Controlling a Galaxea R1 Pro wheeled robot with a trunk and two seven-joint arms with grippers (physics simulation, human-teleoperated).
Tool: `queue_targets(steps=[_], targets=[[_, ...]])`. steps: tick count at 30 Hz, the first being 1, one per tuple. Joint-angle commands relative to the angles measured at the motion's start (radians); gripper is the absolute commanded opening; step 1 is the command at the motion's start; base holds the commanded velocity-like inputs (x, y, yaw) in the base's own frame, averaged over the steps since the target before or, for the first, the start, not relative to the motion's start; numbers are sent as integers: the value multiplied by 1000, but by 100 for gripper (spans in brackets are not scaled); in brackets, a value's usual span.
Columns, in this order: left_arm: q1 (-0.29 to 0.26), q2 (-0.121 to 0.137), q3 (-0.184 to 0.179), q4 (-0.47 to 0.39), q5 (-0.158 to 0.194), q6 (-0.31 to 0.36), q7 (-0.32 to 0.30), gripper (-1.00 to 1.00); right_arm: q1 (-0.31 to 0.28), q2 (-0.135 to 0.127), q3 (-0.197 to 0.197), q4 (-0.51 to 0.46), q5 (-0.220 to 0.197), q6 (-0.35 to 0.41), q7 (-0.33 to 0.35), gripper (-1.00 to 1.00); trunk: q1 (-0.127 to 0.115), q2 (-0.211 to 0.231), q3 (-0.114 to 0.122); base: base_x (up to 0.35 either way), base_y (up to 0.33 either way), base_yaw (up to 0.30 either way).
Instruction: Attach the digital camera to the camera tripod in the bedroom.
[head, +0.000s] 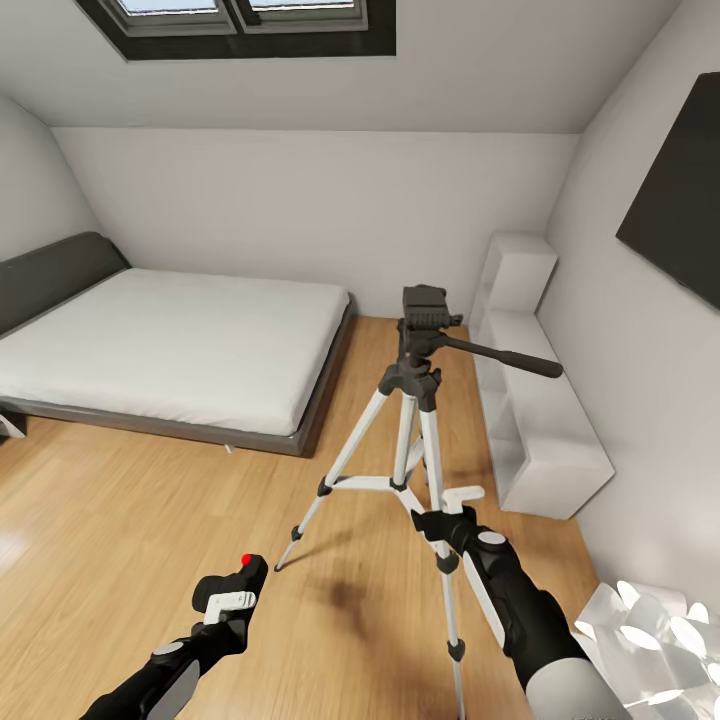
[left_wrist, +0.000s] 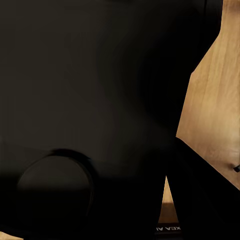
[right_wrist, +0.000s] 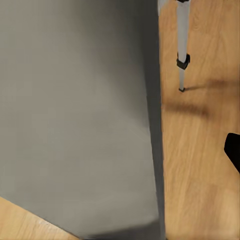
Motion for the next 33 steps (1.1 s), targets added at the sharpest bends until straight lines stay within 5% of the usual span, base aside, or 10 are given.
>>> queue_targets(steps=[1,19,20,33], targets=[[-1,1,-4,-2,7,4,-2,-100,-1,0,-2,3,6,4,4,100,1,-2,-2,0,0,0],[-1,1,-4,-2,7,4,-2,-100,-3,0,-44,11,8,-1,5,100,1,-2,-2,0,0,0],[-1,1,-4,-2,7,4,-2,-100,-3,0,-44,11,8,-1,5,-100,1,-2,-2,0,0,0],[-1,1,-5,-2,7,4,-2,-100,-3,-1,-47,8,8,0,5,-100,1,-2,-2,0,0,0]])
